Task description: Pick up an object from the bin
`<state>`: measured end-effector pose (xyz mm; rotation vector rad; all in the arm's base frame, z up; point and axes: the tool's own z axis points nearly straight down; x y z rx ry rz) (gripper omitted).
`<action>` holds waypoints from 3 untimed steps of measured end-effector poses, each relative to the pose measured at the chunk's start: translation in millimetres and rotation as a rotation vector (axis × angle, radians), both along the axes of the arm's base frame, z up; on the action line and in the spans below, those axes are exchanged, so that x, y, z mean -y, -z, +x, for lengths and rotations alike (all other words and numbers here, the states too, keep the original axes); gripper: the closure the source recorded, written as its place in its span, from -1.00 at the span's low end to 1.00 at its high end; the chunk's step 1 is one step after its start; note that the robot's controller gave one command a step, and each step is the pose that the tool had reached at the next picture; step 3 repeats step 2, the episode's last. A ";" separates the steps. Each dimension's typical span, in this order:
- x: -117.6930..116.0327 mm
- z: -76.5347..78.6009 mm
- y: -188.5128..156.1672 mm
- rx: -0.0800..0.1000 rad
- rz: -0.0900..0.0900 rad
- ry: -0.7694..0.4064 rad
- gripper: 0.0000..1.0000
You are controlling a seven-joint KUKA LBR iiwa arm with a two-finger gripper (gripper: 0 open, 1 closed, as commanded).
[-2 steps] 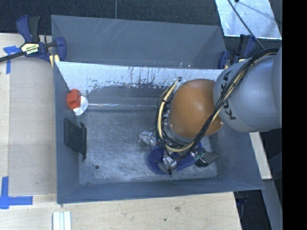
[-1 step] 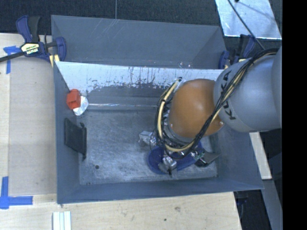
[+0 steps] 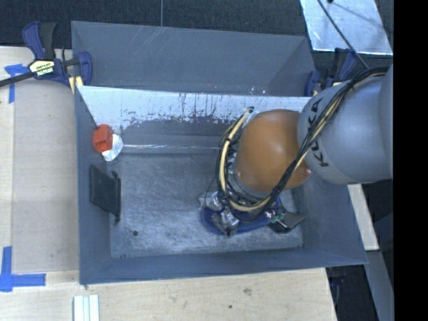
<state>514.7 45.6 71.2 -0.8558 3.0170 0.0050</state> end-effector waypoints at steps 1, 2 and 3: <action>-0.2 2.1 -54.1 0.004 -0.003 0.005 1.00; -0.3 3.5 -88.4 0.003 -0.003 0.009 1.00; -0.3 3.5 -88.4 0.003 -0.003 0.009 1.00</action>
Offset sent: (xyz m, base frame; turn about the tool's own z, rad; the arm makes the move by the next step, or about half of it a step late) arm 0.0000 0.0000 0.0511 0.0000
